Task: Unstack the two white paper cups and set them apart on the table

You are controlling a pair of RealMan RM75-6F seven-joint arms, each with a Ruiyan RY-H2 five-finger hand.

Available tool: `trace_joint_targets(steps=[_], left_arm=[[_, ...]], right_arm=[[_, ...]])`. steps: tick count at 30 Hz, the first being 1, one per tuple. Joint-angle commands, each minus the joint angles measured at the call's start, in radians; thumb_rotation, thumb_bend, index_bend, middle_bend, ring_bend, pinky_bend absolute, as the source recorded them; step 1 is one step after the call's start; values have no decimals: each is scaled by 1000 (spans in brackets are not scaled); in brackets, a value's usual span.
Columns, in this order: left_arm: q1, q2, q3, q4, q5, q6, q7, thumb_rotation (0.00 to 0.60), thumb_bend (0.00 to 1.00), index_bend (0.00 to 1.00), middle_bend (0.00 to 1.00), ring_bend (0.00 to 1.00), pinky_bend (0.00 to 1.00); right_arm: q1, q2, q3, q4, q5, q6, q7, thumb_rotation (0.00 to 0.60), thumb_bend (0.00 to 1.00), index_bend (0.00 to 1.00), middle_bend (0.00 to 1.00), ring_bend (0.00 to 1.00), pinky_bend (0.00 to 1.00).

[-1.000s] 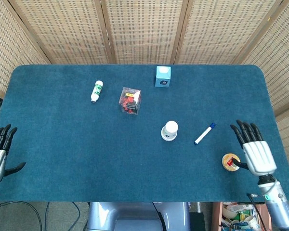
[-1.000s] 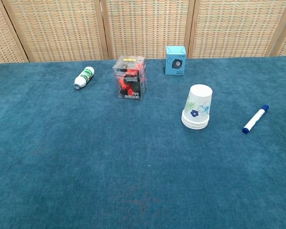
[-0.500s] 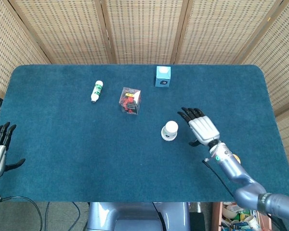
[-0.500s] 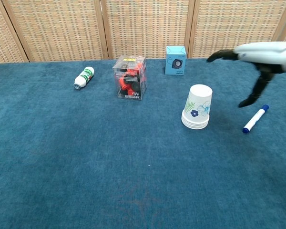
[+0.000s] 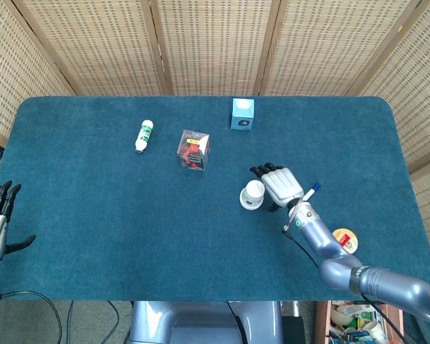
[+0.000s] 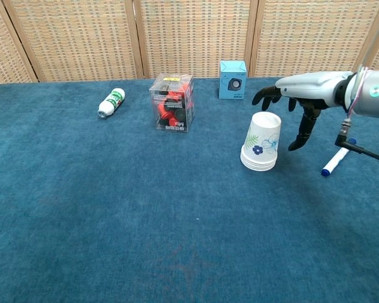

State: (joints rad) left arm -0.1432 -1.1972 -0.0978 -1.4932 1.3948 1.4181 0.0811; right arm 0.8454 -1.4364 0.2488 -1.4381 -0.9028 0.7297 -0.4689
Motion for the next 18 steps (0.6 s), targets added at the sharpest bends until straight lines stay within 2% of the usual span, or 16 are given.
trace_joint_targets(steps=[1,8,13,18], left_arm=[[-2,-1,1,1,-2,-4,2,600,81,0,0,0,0],[-1,0,1,-3,-4,1,4,600,81,0,0,0,0],[-3,-1,2,-1,-8,-7,6,600,83,0,0,0,0],[-3,1,3,-4,-8,-6,3,600,83,0,0,0,0]], right_arm=[[16,-15,-1,9,26,-6,17,600,207,206,311,217,386],[33,-49,2,41,28,-1,67,600,268,305,380,284,469],[39,-73,1,69,3,17,105,600,324,497,493,376,569],[39,-85,7,78,3,14,151,600,368,574,560,430,607]])
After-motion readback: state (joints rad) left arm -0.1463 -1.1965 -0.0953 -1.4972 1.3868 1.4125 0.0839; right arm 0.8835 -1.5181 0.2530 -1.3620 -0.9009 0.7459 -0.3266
